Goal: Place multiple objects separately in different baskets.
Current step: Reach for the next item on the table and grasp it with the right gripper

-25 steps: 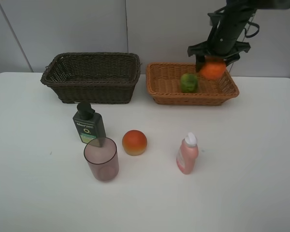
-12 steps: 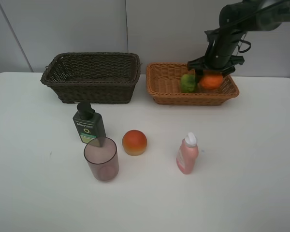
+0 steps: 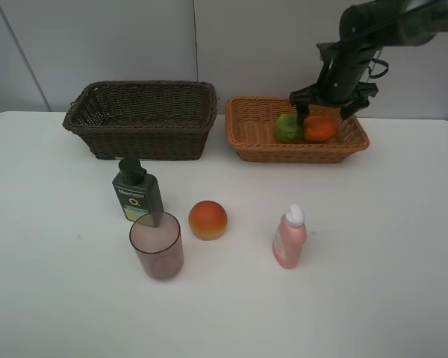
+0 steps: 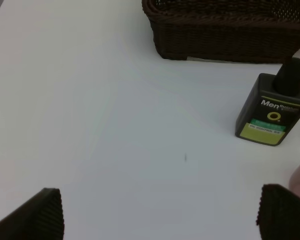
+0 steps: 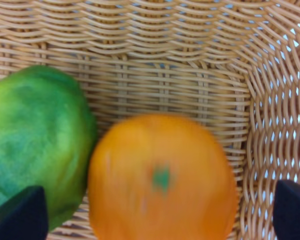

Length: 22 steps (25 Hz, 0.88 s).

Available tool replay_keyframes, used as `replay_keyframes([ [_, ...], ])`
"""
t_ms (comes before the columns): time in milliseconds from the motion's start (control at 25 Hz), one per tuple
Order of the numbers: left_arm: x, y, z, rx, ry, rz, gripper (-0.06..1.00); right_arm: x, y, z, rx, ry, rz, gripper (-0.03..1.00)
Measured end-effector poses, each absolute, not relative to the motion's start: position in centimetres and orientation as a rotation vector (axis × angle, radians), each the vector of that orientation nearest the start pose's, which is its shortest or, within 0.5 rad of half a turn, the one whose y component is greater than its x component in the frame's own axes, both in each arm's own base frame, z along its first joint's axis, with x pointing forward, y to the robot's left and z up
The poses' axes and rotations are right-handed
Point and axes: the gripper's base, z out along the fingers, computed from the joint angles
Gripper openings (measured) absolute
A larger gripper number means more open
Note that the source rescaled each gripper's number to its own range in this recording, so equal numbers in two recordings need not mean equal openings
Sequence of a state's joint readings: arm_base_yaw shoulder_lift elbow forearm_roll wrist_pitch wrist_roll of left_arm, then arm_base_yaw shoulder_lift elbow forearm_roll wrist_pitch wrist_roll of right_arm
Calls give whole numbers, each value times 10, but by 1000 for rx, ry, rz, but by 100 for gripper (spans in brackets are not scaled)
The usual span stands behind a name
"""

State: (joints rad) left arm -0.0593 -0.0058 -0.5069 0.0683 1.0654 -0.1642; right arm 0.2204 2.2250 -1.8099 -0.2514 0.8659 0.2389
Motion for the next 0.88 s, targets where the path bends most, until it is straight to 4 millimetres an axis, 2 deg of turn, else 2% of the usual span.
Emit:
replay_keyframes([
  [240, -7, 6, 279, -111, 2032, -59, 100, 457, 112, 208, -205, 2724, -179, 99],
  [560, -7, 6, 279, -111, 2032, -59, 100, 411, 150, 246, -318, 2853, -232, 99],
  [680, -7, 6, 279, -111, 2032, -59, 100, 400, 165, 258, -344, 2847, -164, 99],
  [880, -7, 6, 279, -111, 2032, -59, 100, 378, 175, 274, -385, 2827, -133, 99],
])
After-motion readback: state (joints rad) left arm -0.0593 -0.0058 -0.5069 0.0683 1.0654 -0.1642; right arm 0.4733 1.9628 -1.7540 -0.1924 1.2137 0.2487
